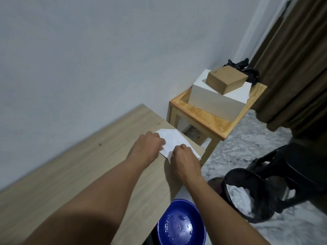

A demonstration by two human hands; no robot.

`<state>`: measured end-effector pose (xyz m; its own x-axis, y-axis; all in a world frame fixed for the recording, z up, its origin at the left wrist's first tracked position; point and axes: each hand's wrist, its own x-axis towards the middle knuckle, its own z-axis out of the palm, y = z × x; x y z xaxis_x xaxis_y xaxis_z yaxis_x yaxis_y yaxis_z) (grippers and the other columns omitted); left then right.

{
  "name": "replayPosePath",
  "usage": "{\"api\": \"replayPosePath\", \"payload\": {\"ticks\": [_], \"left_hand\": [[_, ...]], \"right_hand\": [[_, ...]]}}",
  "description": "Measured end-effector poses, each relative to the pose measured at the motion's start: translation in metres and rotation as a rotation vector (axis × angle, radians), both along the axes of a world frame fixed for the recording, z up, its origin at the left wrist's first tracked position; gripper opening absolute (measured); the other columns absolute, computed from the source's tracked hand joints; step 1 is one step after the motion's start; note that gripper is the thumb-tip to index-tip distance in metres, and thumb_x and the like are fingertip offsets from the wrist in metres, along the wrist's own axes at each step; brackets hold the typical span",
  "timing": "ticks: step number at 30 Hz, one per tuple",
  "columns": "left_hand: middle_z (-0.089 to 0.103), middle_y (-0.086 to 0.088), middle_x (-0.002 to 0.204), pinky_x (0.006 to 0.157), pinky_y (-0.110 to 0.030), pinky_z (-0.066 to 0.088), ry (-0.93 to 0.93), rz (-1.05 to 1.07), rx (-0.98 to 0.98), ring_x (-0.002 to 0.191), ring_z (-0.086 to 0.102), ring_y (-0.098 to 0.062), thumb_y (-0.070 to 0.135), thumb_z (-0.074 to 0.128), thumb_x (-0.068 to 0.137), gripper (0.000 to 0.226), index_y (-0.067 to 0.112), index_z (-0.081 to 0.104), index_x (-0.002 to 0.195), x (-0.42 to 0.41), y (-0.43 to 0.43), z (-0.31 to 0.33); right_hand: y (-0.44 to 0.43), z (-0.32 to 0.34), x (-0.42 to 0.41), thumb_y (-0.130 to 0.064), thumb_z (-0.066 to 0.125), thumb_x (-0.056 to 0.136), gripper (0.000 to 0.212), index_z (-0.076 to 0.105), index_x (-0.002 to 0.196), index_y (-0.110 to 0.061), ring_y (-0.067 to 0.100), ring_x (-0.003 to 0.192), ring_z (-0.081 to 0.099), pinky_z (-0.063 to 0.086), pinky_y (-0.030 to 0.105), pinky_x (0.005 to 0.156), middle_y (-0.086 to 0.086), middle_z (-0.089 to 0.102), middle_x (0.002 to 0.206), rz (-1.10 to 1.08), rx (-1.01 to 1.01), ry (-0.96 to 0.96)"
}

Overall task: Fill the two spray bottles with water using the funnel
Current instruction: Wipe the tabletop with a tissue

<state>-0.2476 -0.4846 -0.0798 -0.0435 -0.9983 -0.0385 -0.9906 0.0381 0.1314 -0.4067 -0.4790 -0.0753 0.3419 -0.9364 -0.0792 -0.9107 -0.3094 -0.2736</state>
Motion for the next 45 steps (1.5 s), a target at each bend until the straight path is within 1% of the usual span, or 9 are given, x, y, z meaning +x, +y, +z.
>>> {"api": "replayPosePath", "payload": {"ticks": [4,7,12,23,25,29,36,40,45], "left_hand": [[0.067,0.007,0.111,0.073,-0.033,0.032,-0.017,-0.015,-0.02,0.101,0.052,-0.023,0.026,0.056,0.099,0.019,0.029,0.074,0.105,0.001,-0.007,0.0],[0.065,0.008,0.105,0.072,-0.034,0.036,0.005,-0.028,-0.05,0.095,0.05,-0.021,0.023,0.054,0.097,0.02,0.028,0.073,0.097,0.002,-0.008,-0.003],[0.065,0.01,0.111,0.082,-0.036,0.042,0.11,-0.035,-0.076,0.101,0.052,-0.021,0.029,0.053,0.101,0.024,0.03,0.076,0.108,0.005,-0.009,0.006],[0.065,0.001,0.122,0.072,-0.03,0.039,0.105,-0.046,-0.244,0.106,0.053,-0.023,0.026,0.049,0.105,0.026,0.019,0.071,0.116,0.006,-0.006,0.033],[0.062,0.003,0.127,0.077,-0.03,0.043,0.127,-0.03,-0.247,0.109,0.052,-0.021,0.023,0.049,0.103,0.026,0.021,0.065,0.123,0.006,-0.003,0.042],[0.058,0.009,0.136,0.095,-0.035,0.045,0.121,-0.095,-0.207,0.117,0.049,-0.02,0.022,0.058,0.088,0.049,0.027,0.055,0.137,0.005,0.002,0.058],[0.07,0.009,0.113,0.084,-0.032,0.043,0.167,-0.063,-0.353,0.104,0.054,-0.022,0.029,0.061,0.097,0.02,0.024,0.077,0.108,0.009,-0.004,0.089],[0.07,0.011,0.114,0.083,-0.033,0.048,0.209,0.0,-0.397,0.104,0.053,-0.019,0.029,0.062,0.098,0.019,0.025,0.077,0.109,0.01,-0.002,0.115],[0.071,0.011,0.112,0.083,-0.036,0.05,0.223,0.034,-0.443,0.101,0.054,-0.018,0.031,0.061,0.098,0.018,0.027,0.076,0.107,0.011,0.004,0.142]], "right_hand": [[0.001,0.0,0.002,-0.04,0.05,0.103,0.037,0.06,0.129,-0.015,0.021,0.111,0.058,0.053,0.035,0.095,0.006,0.059,0.128,-0.009,-0.001,-0.021],[0.001,0.002,0.004,-0.033,0.053,0.103,0.032,0.06,0.129,-0.016,0.021,0.11,0.058,0.053,0.036,0.095,0.006,0.059,0.129,-0.016,-0.003,-0.009],[-0.002,0.004,0.004,-0.021,0.057,0.1,0.02,0.067,0.118,-0.017,0.018,0.095,0.058,0.056,0.036,0.088,0.005,0.064,0.111,-0.052,-0.005,-0.037],[-0.006,0.026,0.006,-0.022,0.056,0.097,0.021,0.073,0.088,-0.013,0.024,0.083,0.058,0.055,0.042,0.074,0.005,0.068,0.095,-0.093,-0.189,-0.109],[-0.006,0.036,0.005,-0.022,0.054,0.098,0.021,0.07,0.087,-0.013,0.023,0.08,0.056,0.053,0.04,0.072,0.004,0.066,0.091,-0.116,-0.225,-0.17],[-0.007,0.061,0.003,-0.016,0.051,0.096,0.02,0.057,0.078,-0.017,0.025,0.078,0.053,0.045,0.037,0.068,0.002,0.061,0.085,-0.09,-0.239,-0.192],[-0.009,0.093,-0.005,-0.021,0.053,0.099,0.016,0.067,0.092,-0.019,0.023,0.078,0.059,0.055,0.04,0.074,0.001,0.066,0.09,-0.091,-0.273,-0.2],[-0.008,0.114,-0.008,-0.024,0.06,0.097,0.01,0.07,0.1,-0.021,0.018,0.077,0.062,0.06,0.036,0.074,0.0,0.069,0.095,-0.124,-0.295,-0.251],[-0.008,0.14,-0.005,-0.024,0.053,0.101,0.013,0.066,0.101,-0.023,0.019,0.079,0.059,0.058,0.04,0.074,0.0,0.068,0.095,-0.105,-0.397,-0.336]]}}
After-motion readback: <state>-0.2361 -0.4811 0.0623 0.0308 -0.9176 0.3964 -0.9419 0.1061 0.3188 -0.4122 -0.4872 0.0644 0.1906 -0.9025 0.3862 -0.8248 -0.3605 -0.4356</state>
